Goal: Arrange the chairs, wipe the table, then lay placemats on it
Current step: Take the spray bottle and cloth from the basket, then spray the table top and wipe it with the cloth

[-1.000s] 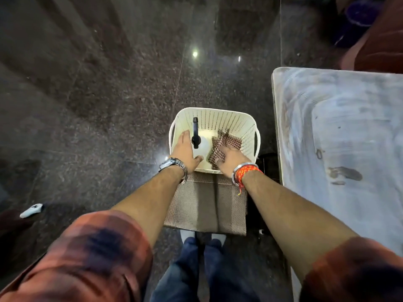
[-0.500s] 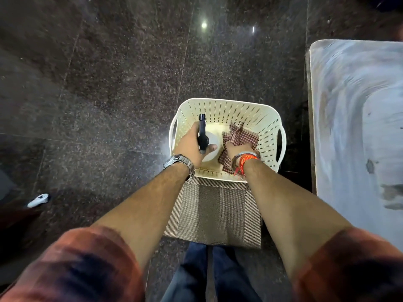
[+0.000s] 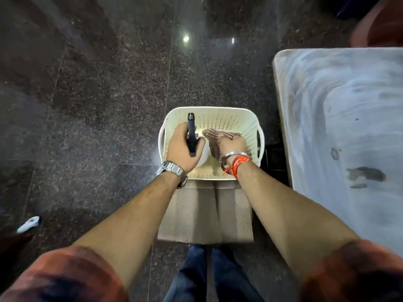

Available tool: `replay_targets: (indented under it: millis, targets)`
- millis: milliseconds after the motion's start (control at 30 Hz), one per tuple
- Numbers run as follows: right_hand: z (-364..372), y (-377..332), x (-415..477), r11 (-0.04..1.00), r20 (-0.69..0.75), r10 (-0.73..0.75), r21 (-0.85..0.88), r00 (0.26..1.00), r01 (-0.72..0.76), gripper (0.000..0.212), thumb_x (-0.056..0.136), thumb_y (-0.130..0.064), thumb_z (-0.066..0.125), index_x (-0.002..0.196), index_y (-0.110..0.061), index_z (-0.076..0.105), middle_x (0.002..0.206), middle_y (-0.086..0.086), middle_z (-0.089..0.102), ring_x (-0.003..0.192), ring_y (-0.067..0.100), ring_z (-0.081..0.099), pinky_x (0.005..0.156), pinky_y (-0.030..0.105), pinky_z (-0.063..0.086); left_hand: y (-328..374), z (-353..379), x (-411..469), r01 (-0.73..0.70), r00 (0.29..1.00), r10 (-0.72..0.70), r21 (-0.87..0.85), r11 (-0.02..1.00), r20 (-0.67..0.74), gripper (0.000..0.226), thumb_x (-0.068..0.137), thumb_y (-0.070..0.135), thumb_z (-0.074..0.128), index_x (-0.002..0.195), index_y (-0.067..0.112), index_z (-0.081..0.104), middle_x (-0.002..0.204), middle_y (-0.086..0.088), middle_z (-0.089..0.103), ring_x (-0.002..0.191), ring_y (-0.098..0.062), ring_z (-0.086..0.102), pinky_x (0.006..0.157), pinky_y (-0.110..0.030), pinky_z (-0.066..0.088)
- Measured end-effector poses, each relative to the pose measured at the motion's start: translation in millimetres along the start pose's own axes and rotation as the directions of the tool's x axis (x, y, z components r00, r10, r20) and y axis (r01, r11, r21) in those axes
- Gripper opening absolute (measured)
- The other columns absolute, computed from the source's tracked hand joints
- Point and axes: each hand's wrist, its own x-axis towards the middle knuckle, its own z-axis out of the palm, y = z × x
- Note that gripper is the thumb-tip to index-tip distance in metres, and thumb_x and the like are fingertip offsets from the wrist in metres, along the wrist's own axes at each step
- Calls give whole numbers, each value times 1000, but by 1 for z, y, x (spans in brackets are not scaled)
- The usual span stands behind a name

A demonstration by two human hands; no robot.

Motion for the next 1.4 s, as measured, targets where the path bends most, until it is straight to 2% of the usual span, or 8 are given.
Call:
replay_targets:
  millis: [233, 467, 567, 733, 833, 1000, 1233, 1400]
  targets:
    - [-104, -38, -61, 939, -254, -342, -60, 905, 339, 28, 94, -31, 53, 109, -10, 63, 107, 12, 68, 100, 29, 62, 83, 28, 44, 100, 7, -28, 63, 998, -62, -195, 979, 15, 21, 87, 30, 67, 71, 18, 59, 60, -13, 63, 66, -39, 65, 65, -48, 55]
    - [-214, -9, -102, 951, -461, -305, -187, 833, 244, 28, 95, -22, 51, 108, 2, 59, 104, 28, 65, 102, 43, 57, 80, 37, 39, 175, 50, -80, 13, 974, 14, -116, 993, 228, 36, 91, 45, 64, 75, 13, 64, 68, -7, 67, 69, -29, 63, 56, -31, 42]
    - [-255, 9, -115, 942, -461, -317, -257, 829, 217, 25, 94, -18, 51, 104, 4, 59, 103, 31, 64, 100, 45, 57, 79, 39, 41, 201, 71, -108, 1, 966, 15, -63, 998, 259, 42, 91, 48, 63, 64, 16, 56, 60, -2, 59, 66, -28, 58, 55, -29, 34]
    - [-320, 46, -117, 911, -382, -354, -346, 853, 223, 25, 92, -20, 49, 97, 0, 62, 95, 27, 66, 92, 44, 61, 74, 41, 49, 227, 110, -144, 57, 971, -52, -12, 998, 233, 53, 78, 53, 74, 53, 13, 51, 52, -1, 56, 60, -28, 60, 55, -28, 44]
    - [-364, 71, -115, 901, -339, -369, -360, 865, 243, 23, 91, -21, 51, 93, -1, 63, 93, 25, 67, 90, 42, 62, 72, 39, 48, 246, 133, -165, 100, 976, -98, 1, 995, 195, 41, 70, 42, 81, 54, 14, 56, 52, -1, 59, 56, -26, 63, 57, -34, 55]
    - [-426, 107, -114, 894, -225, -347, -371, 910, 250, 21, 92, -25, 50, 91, -7, 61, 91, 19, 67, 88, 38, 62, 69, 30, 42, 279, 163, -199, 151, 985, -156, 66, 986, 79, 24, 77, 25, 72, 62, 10, 62, 55, -2, 57, 54, -23, 55, 48, -24, 40]
    - [-455, 115, -108, 886, -156, -383, -342, 910, 314, 16, 90, -27, 54, 77, -17, 53, 81, 10, 67, 77, 29, 63, 68, 33, 50, 296, 190, -222, 249, 968, -242, -125, 960, 69, 18, 75, 24, 78, 74, 9, 67, 37, 7, 56, 37, -17, 52, 44, -24, 43]
    - [-451, 110, -102, 862, -126, -426, -357, 896, 359, 15, 88, -27, 53, 83, -14, 59, 85, 10, 67, 80, 30, 63, 74, 39, 54, 303, 196, -223, 209, 978, -209, -25, 978, -15, 23, 75, 24, 73, 58, 13, 63, 49, 4, 58, 50, -19, 57, 50, -25, 45]
